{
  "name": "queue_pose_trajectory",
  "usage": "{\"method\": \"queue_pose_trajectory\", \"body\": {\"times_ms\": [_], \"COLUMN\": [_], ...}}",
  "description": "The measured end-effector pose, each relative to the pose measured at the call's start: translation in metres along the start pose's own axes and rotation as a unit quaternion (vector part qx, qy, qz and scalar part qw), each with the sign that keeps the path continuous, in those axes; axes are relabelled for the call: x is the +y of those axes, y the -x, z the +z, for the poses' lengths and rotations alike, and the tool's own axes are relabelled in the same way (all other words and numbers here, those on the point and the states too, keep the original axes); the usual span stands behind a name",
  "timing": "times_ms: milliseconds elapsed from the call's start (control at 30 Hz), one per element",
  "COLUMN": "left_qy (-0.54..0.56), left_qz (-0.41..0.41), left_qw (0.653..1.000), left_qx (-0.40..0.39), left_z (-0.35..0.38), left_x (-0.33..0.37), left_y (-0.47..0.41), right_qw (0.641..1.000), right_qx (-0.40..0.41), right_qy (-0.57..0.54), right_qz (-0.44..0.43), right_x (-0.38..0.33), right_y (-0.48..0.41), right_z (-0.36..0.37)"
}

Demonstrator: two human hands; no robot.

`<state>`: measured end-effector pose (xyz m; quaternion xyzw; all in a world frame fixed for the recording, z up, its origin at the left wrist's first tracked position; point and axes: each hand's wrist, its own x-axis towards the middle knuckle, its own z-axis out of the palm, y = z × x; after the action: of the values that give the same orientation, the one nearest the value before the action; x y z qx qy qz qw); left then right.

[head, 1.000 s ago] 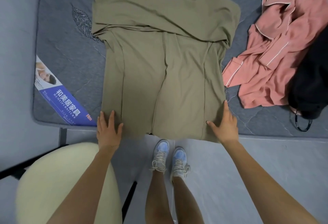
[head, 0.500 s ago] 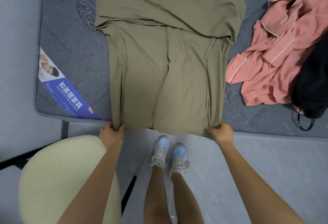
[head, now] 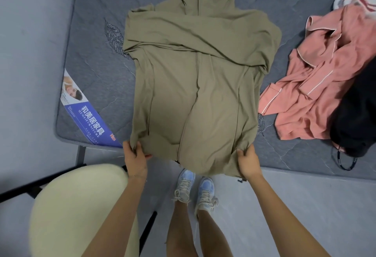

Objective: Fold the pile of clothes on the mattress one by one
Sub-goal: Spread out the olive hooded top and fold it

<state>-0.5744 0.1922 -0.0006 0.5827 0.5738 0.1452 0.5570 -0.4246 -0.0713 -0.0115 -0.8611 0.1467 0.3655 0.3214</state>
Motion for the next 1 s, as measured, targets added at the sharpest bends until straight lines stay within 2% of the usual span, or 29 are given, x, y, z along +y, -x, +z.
{"method": "queue_pose_trajectory", "body": {"times_ms": [200, 300, 533, 633, 767, 933, 1000], "left_qy": [0.038, 0.041, 0.115, 0.157, 0.202, 0.245, 0.282], "left_qz": [0.028, 0.037, -0.025, -0.030, -0.016, -0.001, -0.004], "left_qw": [0.999, 0.998, 0.992, 0.986, 0.978, 0.969, 0.959], "left_qx": [-0.024, -0.020, -0.050, -0.050, -0.056, -0.027, -0.015], "left_z": [0.054, 0.077, 0.123, 0.136, 0.154, 0.181, 0.190], "left_x": [0.054, 0.079, 0.145, 0.174, 0.207, 0.243, 0.256], "left_y": [-0.032, -0.054, -0.125, -0.158, -0.209, -0.268, -0.287], "right_qw": [0.987, 0.976, 0.948, 0.917, 0.857, 0.794, 0.782], "right_qx": [0.054, 0.044, 0.042, 0.045, 0.059, 0.127, 0.155], "right_qy": [-0.143, -0.205, -0.313, -0.395, -0.512, -0.595, -0.604], "right_qz": [-0.055, -0.061, -0.025, -0.012, -0.002, -0.010, -0.007], "right_x": [-0.075, -0.110, -0.197, -0.238, -0.283, -0.324, -0.335], "right_y": [-0.012, -0.023, -0.066, -0.088, -0.124, -0.177, -0.198], "right_z": [-0.001, 0.000, -0.006, -0.009, -0.021, -0.050, -0.062]}}
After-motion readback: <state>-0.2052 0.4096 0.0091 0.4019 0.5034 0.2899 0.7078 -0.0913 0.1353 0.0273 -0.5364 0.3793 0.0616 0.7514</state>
